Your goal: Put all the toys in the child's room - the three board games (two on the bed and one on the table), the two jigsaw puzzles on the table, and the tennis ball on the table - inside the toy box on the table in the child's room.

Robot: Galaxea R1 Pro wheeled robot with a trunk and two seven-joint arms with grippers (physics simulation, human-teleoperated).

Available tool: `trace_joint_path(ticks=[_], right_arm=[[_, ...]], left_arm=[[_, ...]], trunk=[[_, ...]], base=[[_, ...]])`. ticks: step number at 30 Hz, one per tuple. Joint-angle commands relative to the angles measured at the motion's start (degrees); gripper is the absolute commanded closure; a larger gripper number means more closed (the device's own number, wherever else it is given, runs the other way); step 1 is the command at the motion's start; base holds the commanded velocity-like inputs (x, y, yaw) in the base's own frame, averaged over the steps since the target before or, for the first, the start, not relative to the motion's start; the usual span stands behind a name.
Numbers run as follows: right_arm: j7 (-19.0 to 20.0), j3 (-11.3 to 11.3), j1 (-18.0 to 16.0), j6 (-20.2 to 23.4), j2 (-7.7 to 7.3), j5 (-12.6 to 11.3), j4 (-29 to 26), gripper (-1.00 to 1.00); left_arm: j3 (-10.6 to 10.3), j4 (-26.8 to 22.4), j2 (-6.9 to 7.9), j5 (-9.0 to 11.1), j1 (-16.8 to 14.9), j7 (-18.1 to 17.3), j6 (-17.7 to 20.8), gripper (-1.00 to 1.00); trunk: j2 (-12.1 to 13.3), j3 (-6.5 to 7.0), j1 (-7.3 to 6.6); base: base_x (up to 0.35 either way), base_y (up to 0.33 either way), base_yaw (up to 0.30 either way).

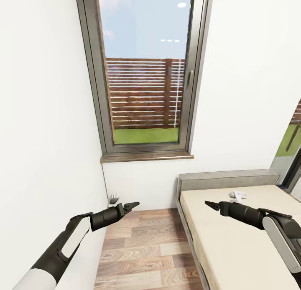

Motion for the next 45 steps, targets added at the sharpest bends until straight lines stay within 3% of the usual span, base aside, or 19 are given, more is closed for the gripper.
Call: trace_joint_path(ticks=[1, 45], right_arm=[[0.31, -0.07, -0.03, 0.28, 0.01, 0.16, 0.00, -1.00], [0.31, -0.10, -0.02, 0.28, 0.01, 0.17, 0.00, -1.00]], left_arm=[[-0.08, 0.00, 0.04, 0.39, -0.02, 0.06, 0.30, -1.00], [0.14, 0.15, 0.12, 0.44, -0.02, 0.17, 0.37, -1.00]], trunk=[[-0.04, -0.03, 0.02], [-0.04, -0.03, 0.02]], base=[[0.011, 0.000, -0.091], [0.001, 0.000, -0.244]])
